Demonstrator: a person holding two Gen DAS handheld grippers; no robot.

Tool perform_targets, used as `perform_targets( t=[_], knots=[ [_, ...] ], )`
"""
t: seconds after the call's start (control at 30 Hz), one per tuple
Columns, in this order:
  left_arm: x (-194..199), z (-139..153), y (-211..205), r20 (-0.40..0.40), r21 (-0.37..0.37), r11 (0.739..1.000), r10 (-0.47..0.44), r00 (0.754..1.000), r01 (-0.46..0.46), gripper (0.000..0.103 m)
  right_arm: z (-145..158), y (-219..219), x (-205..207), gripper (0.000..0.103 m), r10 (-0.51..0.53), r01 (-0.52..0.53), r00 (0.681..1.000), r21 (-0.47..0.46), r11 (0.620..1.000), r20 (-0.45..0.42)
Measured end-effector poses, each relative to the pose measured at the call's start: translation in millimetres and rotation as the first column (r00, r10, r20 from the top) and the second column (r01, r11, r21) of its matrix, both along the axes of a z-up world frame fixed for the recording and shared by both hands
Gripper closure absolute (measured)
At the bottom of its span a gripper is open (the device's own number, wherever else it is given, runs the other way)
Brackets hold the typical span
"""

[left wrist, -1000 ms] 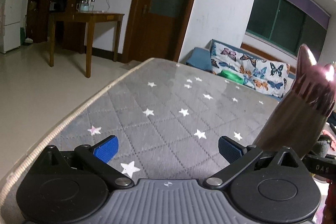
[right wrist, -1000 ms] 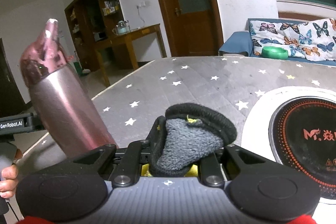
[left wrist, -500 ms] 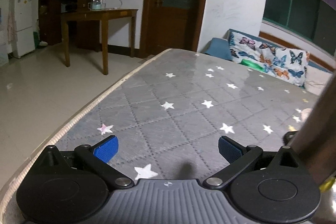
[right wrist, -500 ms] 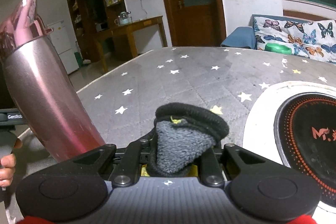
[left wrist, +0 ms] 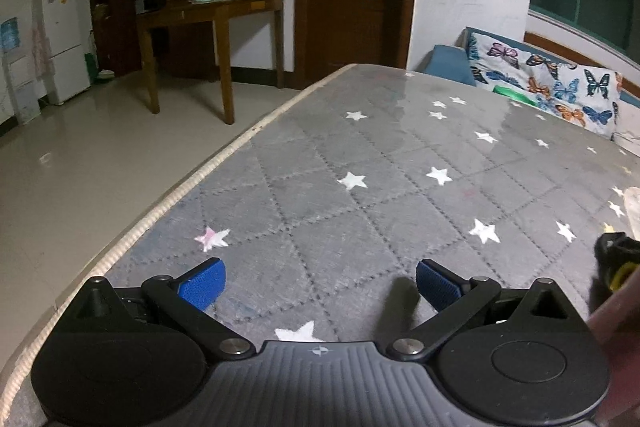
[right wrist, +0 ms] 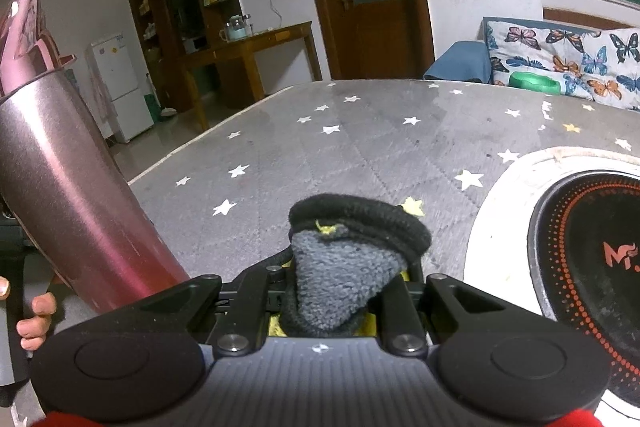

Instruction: Clean container

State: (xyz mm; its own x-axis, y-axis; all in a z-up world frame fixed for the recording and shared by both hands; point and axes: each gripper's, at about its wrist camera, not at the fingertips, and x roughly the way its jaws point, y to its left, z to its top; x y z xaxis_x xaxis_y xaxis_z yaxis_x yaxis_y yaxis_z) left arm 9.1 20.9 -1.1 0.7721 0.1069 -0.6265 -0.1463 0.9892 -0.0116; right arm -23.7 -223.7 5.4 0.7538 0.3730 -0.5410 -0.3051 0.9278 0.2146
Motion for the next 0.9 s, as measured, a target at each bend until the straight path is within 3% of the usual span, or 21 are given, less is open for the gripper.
perform_targets(
  t=[0.4,0.53,0.9],
  knots=[
    [-0.7,-1.6,-2.0,-0.006,0.016,1.000,0.002,1.000,-0.002,0.000,-1.7,-4.2,-0.1,0.087,0.001,0.000,1.000,0.039,0.999,-0.016],
    [10.8,-9.5,14.9,-0.005,0.009,1.000,0.001,1.000,-0.001,0.000,-2.4,-4.2,-2.8,0.087,0.000,0.002,1.000,0.057,0.998,-0.022],
    [5.4,-4.3,7.2,-0.006,0.014,1.000,0.001,1.000,-0.001,0.000,-3.6,4.5,-6.9,0.087,-0.007,0.007,1.000,0.026,1.000,-0.012]
  ],
)
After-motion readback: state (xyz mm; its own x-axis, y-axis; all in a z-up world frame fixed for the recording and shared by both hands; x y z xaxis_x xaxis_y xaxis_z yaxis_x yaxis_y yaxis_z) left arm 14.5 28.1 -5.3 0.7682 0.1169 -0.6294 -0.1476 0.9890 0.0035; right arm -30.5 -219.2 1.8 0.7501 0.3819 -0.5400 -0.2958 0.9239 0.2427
